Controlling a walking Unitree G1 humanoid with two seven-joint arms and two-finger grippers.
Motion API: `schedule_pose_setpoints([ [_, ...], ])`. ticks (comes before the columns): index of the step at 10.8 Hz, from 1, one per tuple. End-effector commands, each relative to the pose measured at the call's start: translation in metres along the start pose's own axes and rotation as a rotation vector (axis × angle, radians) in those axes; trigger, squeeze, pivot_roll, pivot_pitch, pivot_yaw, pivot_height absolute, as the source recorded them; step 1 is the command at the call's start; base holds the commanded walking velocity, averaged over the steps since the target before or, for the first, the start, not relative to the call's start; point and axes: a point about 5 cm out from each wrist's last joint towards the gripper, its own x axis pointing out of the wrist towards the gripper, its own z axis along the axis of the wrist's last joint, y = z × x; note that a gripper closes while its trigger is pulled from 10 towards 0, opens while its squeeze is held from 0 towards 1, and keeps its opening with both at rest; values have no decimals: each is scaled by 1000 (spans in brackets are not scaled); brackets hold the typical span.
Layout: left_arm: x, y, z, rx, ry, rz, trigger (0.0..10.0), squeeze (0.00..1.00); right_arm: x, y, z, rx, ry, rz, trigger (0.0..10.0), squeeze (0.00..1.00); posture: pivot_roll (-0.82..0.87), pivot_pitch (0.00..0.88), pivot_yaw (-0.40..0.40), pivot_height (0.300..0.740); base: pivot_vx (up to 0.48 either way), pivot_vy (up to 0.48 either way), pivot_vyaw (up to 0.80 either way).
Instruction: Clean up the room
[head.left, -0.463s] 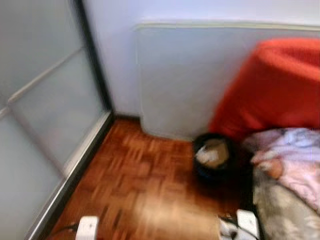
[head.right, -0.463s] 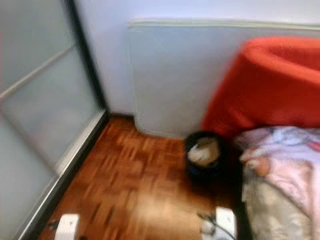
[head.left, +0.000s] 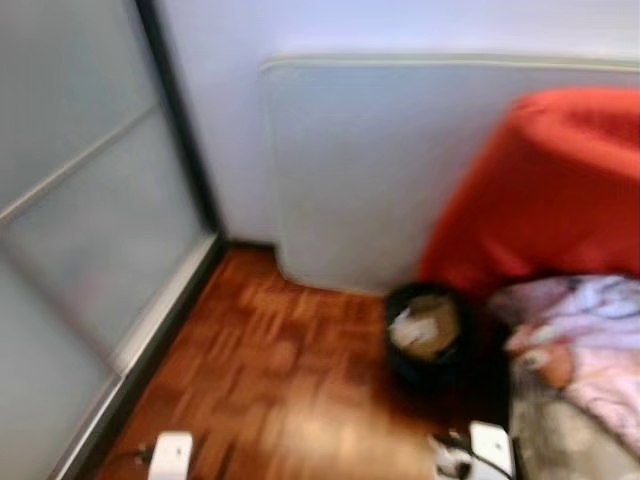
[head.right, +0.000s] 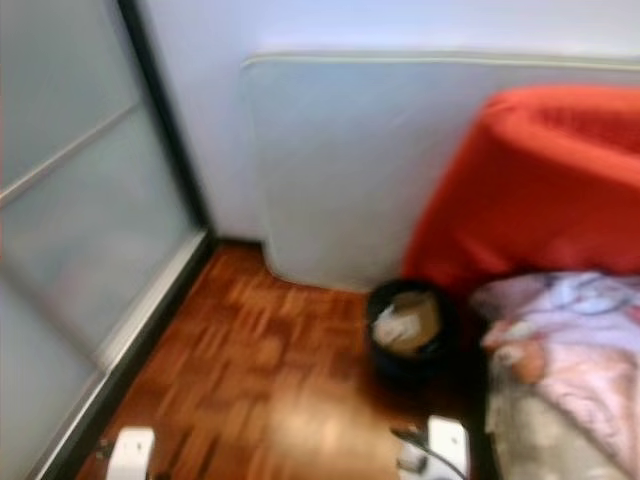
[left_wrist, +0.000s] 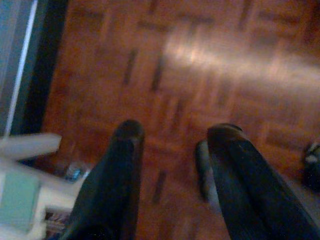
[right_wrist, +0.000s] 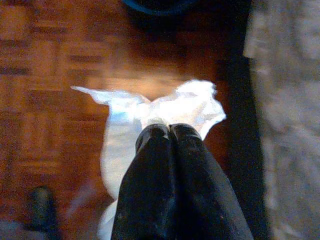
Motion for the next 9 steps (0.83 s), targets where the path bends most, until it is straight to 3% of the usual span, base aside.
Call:
schedule_pose_setpoints([
  [1, -1, -1, -7, 18, 27, -9, 10000, 0, 1, 2, 4, -1, -8, 4, 10000, 0, 20, 0, 19, 740, 300, 0, 0],
  [3, -1, -1, -8, 28, 30, -12, 10000, 0, 1, 2, 5, -40, -4, 19, 10000, 0, 16, 0, 21, 740, 302, 0, 0],
  [4, -1, -2, -7, 30, 29, -14, 10000, 0, 1, 3, 5, -44, -10, 26, 10000, 0, 18, 0, 21, 740, 300, 0, 800],
  [9, -1, -3, -6, 43, 27, -19, 10000, 0, 1, 4, 6, -28, -11, 24, 10000, 0, 15, 0, 27, 740, 302, 0, 0],
])
